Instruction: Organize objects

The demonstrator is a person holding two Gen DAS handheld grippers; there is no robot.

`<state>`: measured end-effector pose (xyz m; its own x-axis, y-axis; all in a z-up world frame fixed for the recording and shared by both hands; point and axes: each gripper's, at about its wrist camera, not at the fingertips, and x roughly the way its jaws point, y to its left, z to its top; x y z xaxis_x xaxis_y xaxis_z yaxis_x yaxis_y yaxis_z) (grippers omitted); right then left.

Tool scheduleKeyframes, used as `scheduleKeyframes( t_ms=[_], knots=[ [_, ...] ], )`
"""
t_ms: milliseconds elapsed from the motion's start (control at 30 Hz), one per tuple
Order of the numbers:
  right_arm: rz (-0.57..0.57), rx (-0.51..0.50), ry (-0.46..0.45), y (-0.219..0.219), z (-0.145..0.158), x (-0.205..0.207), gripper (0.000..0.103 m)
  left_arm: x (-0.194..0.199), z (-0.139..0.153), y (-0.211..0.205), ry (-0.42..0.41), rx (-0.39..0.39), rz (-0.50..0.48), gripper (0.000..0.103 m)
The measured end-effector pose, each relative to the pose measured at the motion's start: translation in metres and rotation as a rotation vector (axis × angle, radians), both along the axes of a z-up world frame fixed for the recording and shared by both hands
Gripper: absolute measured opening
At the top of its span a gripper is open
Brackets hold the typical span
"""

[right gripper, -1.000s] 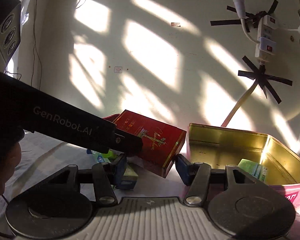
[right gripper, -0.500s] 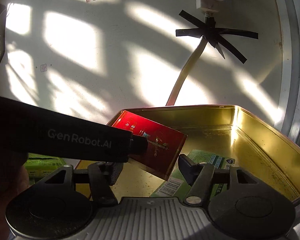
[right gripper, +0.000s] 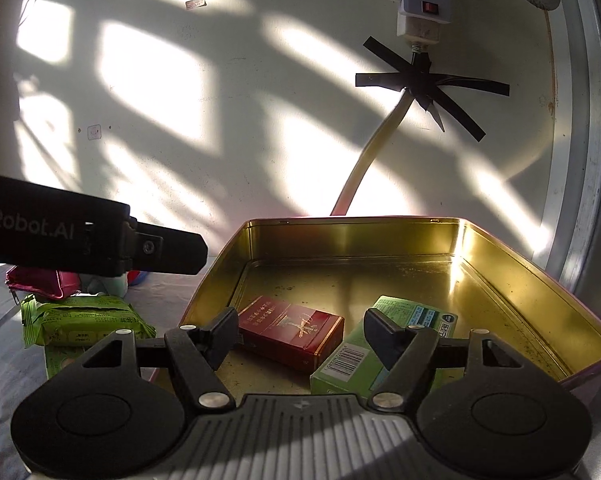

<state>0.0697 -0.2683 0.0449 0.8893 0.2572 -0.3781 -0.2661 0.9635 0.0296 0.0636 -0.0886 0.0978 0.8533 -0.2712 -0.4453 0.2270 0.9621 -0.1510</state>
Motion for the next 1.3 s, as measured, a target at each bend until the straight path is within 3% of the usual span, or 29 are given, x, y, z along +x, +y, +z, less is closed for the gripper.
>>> scheduleKeyframes(
  t_ms=[133, 467, 767, 1200, 1300],
  knots=[
    [-0.008, 0.024, 0.002, 0.0, 0.005, -0.014, 0.068, -0.029, 0.001, 0.024, -0.012, -0.019, 0.038, 0.063],
    [0.049, -0.005, -0.016, 0.028, 0.018, -0.044, 0.068, -0.077, -0.03, 0.078, 0.02, 0.059, 0.182, 0.066],
    [0.131, -0.077, -0.028, 0.073, 0.024, -0.057, 0.068, -0.094, -0.047, 0.135, 0.054, 0.06, 0.343, 0.066],
    [0.245, -0.127, 0.019, 0.131, 0.009, -0.063, 0.065, -0.103, -0.084, 0.196, 0.075, 0.113, 0.512, 0.066],
    [0.286, -0.15, 0.04, 0.148, 0.0, -0.062, 0.061, -0.101, -0.087, 0.208, 0.102, 0.04, 0.512, 0.066]
  ],
)
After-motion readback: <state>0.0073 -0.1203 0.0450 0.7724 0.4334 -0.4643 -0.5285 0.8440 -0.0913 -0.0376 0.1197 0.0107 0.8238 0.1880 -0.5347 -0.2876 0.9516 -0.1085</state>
